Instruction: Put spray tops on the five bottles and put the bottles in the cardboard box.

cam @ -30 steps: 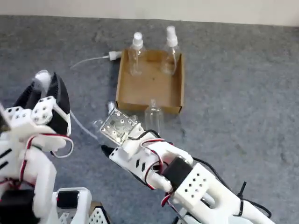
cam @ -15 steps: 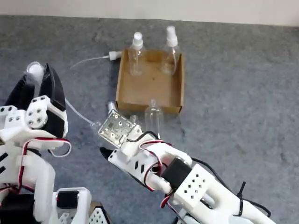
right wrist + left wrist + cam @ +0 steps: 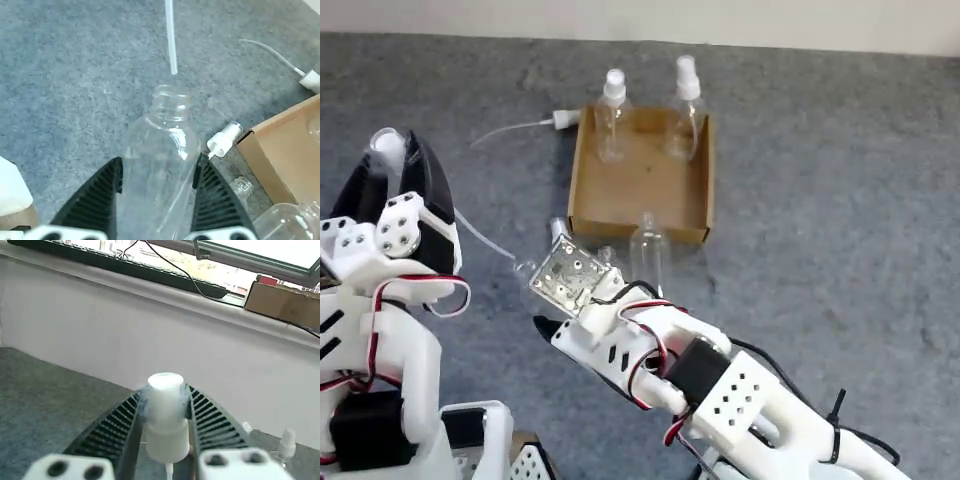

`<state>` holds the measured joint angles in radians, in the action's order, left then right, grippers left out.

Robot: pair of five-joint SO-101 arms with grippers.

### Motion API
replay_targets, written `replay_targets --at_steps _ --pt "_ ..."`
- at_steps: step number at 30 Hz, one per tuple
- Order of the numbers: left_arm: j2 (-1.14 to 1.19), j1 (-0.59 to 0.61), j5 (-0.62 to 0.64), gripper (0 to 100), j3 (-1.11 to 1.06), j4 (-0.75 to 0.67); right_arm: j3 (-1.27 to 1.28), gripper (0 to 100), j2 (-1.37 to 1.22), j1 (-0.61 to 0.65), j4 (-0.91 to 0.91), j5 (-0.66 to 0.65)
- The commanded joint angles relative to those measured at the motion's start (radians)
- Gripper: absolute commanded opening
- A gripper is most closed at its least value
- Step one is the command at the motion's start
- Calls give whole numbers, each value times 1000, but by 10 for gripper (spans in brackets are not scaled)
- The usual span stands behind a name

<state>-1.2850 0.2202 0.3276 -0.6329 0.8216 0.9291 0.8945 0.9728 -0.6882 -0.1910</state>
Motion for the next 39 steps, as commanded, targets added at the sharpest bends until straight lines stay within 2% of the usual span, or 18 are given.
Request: replay_targets --at_steps 1,4,11,17,23,25,29,32,39 --pt "-4 -99 -5 3 4 71 -5 4 30 7 24 14" --pt "-1 -125 -6 3 -13 133 -7 4 31 5 24 14" --pt "-10 -130 0 3 -127 164 -16 4 31 4 24 8" --pt "-10 -242 0 3 -159 189 -16 4 31 -88 36 14" --pt "-10 -298 -5 3 -222 186 -8 4 31 -110 351 17" --pt "-10 -303 -6 3 -245 186 -5 4 31 -107 403 17" --pt "-10 -303 -6 4 -268 186 -5 4 31 -102 412 23" --pt "-10 -305 -6 4 -297 184 -16 4 31 -114 412 109" --pt "-13 -302 -6 14 -321 186 -15 4 31 -205 410 169"
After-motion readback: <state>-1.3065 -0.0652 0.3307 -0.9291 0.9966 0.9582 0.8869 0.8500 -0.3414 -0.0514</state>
